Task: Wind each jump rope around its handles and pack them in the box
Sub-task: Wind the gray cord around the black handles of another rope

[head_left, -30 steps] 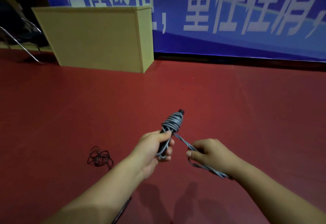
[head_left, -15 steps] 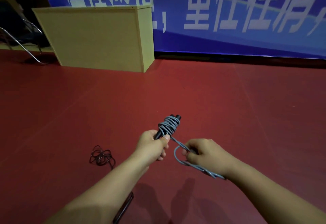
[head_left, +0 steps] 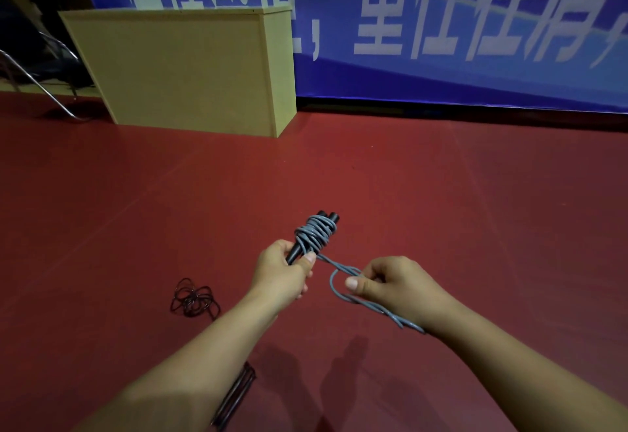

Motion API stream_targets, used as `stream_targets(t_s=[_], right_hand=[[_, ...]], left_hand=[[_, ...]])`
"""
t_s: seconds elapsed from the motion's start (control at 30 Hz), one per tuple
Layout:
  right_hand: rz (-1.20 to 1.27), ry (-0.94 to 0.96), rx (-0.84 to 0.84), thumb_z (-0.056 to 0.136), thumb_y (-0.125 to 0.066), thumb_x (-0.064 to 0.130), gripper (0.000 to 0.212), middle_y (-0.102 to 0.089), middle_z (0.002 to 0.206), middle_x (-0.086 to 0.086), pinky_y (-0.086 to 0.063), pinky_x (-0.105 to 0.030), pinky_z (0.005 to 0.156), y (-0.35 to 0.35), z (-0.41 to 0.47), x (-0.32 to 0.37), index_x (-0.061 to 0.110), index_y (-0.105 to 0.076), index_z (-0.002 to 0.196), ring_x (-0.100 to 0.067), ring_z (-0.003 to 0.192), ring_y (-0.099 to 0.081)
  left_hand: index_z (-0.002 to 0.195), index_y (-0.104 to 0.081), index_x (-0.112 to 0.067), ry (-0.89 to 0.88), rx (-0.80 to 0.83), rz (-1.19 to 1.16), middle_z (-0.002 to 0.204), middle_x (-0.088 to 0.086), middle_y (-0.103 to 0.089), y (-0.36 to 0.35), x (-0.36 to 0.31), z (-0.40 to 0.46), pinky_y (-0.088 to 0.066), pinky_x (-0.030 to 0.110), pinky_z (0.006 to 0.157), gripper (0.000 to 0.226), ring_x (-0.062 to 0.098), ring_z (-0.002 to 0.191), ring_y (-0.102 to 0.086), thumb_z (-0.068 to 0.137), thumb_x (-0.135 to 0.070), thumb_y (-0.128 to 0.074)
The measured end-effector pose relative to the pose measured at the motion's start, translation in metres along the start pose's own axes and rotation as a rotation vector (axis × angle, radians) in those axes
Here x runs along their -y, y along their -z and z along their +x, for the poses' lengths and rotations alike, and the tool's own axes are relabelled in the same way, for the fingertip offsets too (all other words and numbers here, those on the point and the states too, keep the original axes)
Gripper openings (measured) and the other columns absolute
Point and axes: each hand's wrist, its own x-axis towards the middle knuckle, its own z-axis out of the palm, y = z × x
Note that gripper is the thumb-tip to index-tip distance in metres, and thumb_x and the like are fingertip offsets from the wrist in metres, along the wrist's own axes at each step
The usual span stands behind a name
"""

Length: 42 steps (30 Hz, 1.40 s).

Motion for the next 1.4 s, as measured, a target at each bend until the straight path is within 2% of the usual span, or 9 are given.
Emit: stream_targets(t_s=[0.23,0.37,0.53,0.67,0.83,0.97,1.07,1.27,1.4], right_hand=[[0.292,-0.002,0.197,0.096,-0.060,0.029,0.014,-0.066,0.065,0.007,-0.048,-0.035,0.057,-0.005,-0.007,0.006,0.017,-0.061,0.089,-0.010,0.058,-0.057],[0.527,-0.164,0.178,0.096,-0.060,0.024,0.019,-0.064,0.062,-0.007,-0.046,-0.029,0.047,-0.006,-0.006,0.010,0.007,-0.056,0.092,-0.021,0.048,-0.056],[-0.086,-0.056,-0.042,0.086,-0.068,0.048,0.030,-0.062,0.056,0.004,-0.039,-0.021,0.051,-0.004,-0.002,0.009,0.021,-0.059,0.075,-0.004,0.052,-0.055],[-0.149,0.099,-0.064,0.090,-0.062,0.046,0.027,-0.052,0.055,0.008,-0.035,-0.032,0.056,-0.010,-0.003,0.005,0.024,-0.052,0.078,-0.013,0.057,-0.051],[-0.107,0.208,0.017,0.097,-0.048,0.029,0.006,-0.058,0.064,0.004,-0.043,-0.036,0.062,-0.014,-0.005,0.009,0.025,-0.052,0.098,-0.018,0.064,-0.059],[-0.137,0.127,-0.054,0.094,-0.056,0.035,0.017,-0.053,0.057,0.008,-0.042,-0.030,0.059,-0.013,-0.004,0.011,0.023,-0.057,0.084,-0.009,0.057,-0.051],[-0.130,0.010,-0.115,0.090,-0.061,0.045,0.032,-0.057,0.053,0.006,-0.036,-0.021,0.053,-0.009,-0.002,0.010,0.021,-0.057,0.069,-0.003,0.052,-0.050],[0.755,-0.192,-0.073,0.099,-0.051,0.005,0.013,-0.063,0.068,-0.010,-0.052,-0.026,0.054,-0.009,-0.003,0.017,0.006,-0.055,0.086,-0.015,0.053,-0.061],[0.907,-0.164,-0.048,0.099,-0.048,0.001,0.011,-0.056,0.066,-0.008,-0.052,-0.028,0.054,-0.004,-0.003,0.016,0.005,-0.055,0.093,-0.014,0.047,-0.050]], left_hand=[[0.088,-0.056,-0.016,0.001,0.017,0.030,0.067,0.005,-0.063,0.001,0.005,0.004,-0.040,0.020,0.040,0.009,0.012,0.042,-0.050,0.094,-0.013,-0.062],[0.086,-0.057,-0.020,-0.064,-0.031,0.115,0.069,0.003,-0.068,0.003,0.008,0.011,-0.048,0.031,0.057,0.010,0.017,0.052,-0.057,0.091,-0.017,-0.066],[0.085,-0.058,-0.018,0.049,-0.067,0.045,0.068,0.004,-0.065,-0.001,0.010,0.014,-0.048,0.029,0.052,0.009,0.019,0.050,-0.054,0.092,-0.019,-0.064],[0.081,-0.057,-0.003,0.259,-0.032,-0.222,0.057,0.004,-0.052,-0.005,0.003,0.010,-0.033,0.017,0.037,0.022,0.009,0.038,-0.042,0.098,-0.017,-0.057],[0.083,-0.054,-0.005,0.411,-0.105,-0.429,0.062,0.004,-0.052,-0.003,0.002,0.017,-0.037,0.021,0.045,0.020,0.012,0.047,-0.043,0.098,-0.018,-0.057],[0.078,-0.055,-0.008,0.285,-0.138,-0.283,0.065,0.007,-0.053,0.003,0.008,0.017,-0.041,0.024,0.052,0.022,0.015,0.049,-0.048,0.097,-0.017,-0.058],[0.096,-0.057,-0.007,0.154,-0.207,-0.121,0.084,0.011,-0.061,0.006,0.011,0.017,-0.042,0.028,0.061,0.012,0.020,0.068,-0.054,0.094,-0.017,-0.062],[0.116,-0.052,-0.016,0.006,-0.158,0.269,0.101,0.000,-0.059,0.015,0.017,0.012,-0.039,0.028,0.077,0.029,0.022,0.091,-0.056,0.092,-0.025,-0.065],[0.113,-0.054,-0.017,-0.043,-0.101,0.362,0.096,-0.003,-0.060,0.017,0.019,0.011,-0.035,0.024,0.072,0.027,0.018,0.086,-0.055,0.091,-0.027,-0.066]])
